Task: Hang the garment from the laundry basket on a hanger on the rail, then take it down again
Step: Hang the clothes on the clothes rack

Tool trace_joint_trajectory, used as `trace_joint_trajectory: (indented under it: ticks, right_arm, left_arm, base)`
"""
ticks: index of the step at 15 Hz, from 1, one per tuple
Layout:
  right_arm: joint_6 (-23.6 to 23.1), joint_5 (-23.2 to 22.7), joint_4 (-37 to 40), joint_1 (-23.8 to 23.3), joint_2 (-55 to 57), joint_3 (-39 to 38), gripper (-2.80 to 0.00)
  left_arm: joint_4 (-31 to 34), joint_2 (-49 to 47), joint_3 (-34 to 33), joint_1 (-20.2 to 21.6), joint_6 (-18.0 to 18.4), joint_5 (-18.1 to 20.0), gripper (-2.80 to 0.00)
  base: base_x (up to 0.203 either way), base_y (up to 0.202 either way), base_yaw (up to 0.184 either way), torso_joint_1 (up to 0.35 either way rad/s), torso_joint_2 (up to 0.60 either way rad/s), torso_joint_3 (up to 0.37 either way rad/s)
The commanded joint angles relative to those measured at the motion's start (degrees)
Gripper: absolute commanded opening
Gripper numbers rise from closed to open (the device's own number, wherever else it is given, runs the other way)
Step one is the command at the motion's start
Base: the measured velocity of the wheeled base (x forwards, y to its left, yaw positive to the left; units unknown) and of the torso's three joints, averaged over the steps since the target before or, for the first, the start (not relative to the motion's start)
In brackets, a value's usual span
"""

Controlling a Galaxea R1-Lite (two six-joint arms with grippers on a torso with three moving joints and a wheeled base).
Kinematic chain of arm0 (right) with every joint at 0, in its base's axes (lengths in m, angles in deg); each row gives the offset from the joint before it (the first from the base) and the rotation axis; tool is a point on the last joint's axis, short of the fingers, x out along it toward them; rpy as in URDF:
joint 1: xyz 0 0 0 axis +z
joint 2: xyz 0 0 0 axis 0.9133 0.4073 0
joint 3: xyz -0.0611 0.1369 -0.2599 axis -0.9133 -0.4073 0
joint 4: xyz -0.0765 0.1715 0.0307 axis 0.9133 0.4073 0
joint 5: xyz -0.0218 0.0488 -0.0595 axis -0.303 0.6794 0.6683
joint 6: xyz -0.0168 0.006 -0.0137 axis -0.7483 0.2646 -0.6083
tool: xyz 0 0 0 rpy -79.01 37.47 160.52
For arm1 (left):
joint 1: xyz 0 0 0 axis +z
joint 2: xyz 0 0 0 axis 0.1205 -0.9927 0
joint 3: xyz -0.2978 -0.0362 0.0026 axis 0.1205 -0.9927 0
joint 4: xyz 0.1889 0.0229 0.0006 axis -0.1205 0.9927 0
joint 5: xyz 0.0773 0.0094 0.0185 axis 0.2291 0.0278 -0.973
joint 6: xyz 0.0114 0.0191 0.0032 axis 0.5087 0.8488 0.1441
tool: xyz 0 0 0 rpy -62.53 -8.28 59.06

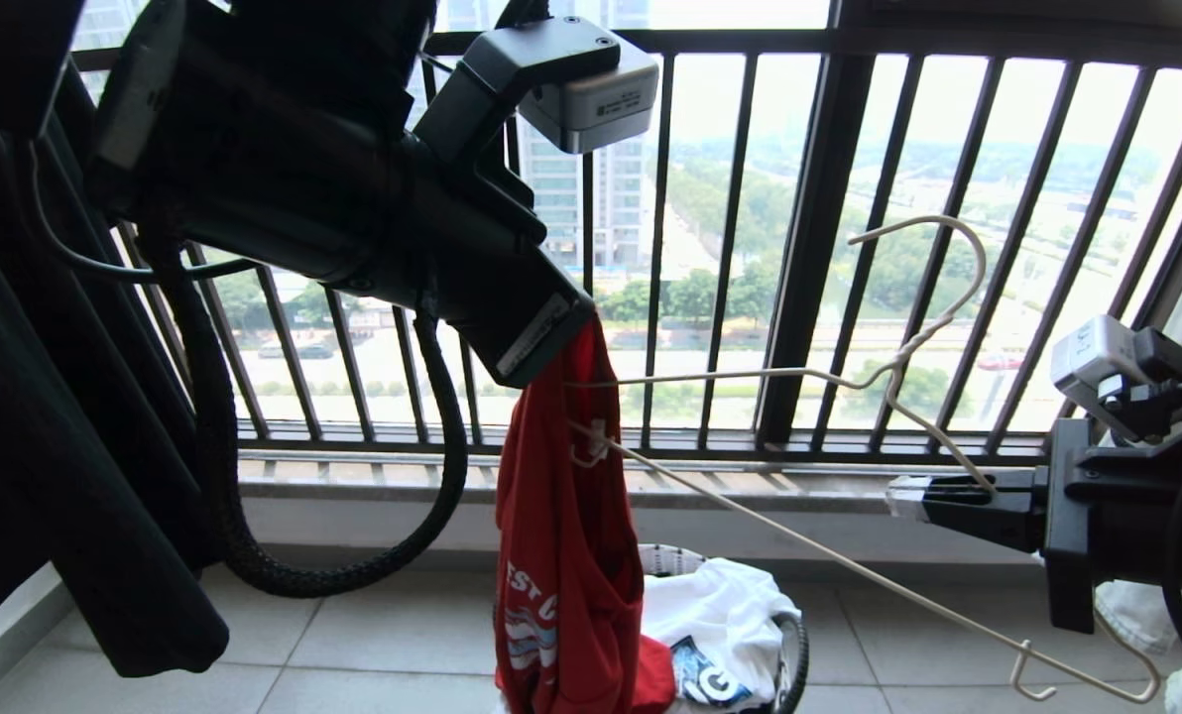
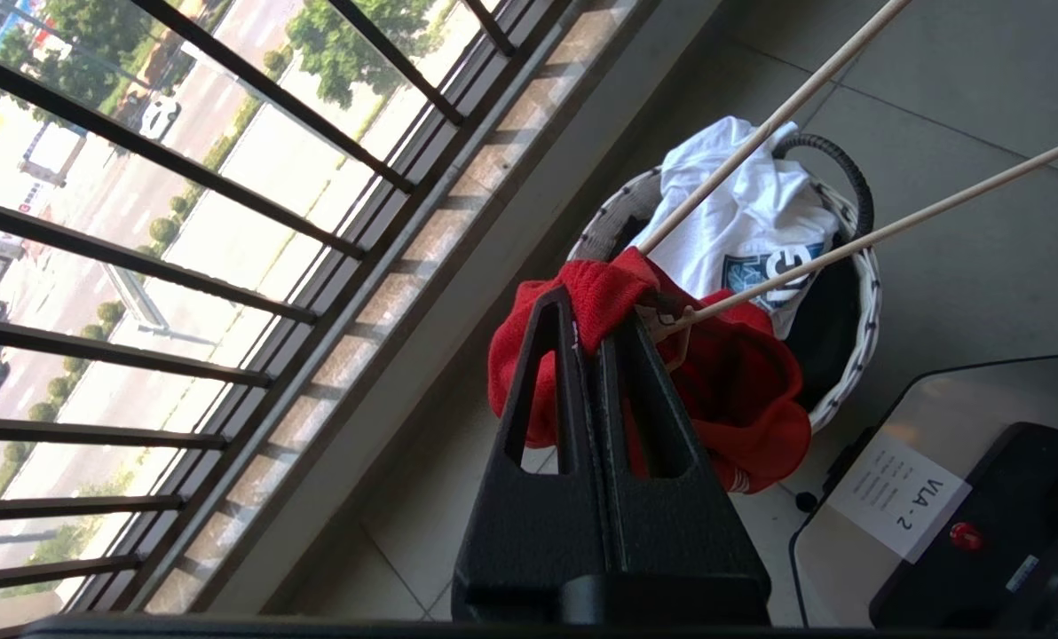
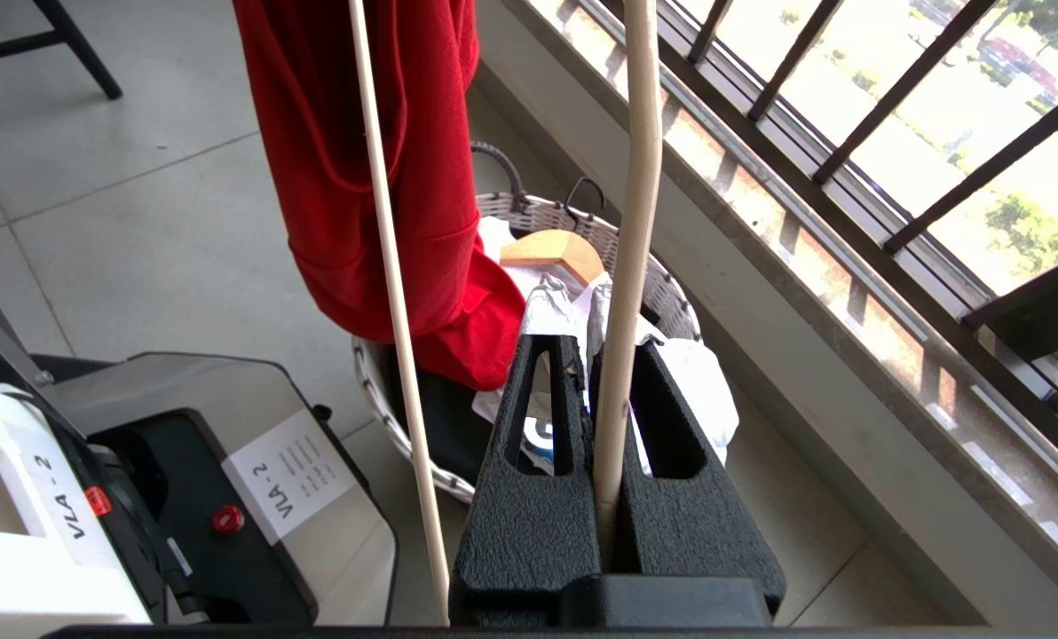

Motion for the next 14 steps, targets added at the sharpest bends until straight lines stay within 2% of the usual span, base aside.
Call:
trace_joint_trajectory:
  ticks: [1,4,6,7,14]
  right_arm:
    - [-0.13,-0.07,-0.04,0.10,0.33,-0.04,-2.80]
    - [-0.11,-0.07,-0.13,0.10,0.44,-0.04,-2.80]
    - [-0.05,1.41,-0.62,-0.28,1.34,0.30,-2.80]
    - [-0.13,2.30,-1.29,-0.95,1.73,0.31,-2.80]
    - [-0.12,2.13,-1.88,-0.51,2.44,0.05,-2.80]
  left_arm:
    - [-0.63,-1.78,0.37,-3.82,-2.39,-2.69,-2.80]
    - [-4.69,-4.29,0.57,-5.95,-2.83,-3.43,-2.80]
    - [-5.23,-5.57,0.58,-8.47,-3.89,-7.81,-2.80]
    - [-5.32,-5.88,0.58,-9.06,-5.64,-8.84,-2.80]
    - [-8.56,-6.31,0.58,-13.88,-10.81,-9.22,-2.80]
  base:
    - [0.000,0.000,0.000,0.000,0.00,0.000]
    - [0.000,0.000,0.000,0.000,0.00,0.000]
    - [0.000,0.000,0.000,0.000,0.00,0.000]
    - [0.000,0.000,0.000,0.000,0.00,0.000]
    - [0.000,0.000,0.000,0.000,0.00,0.000]
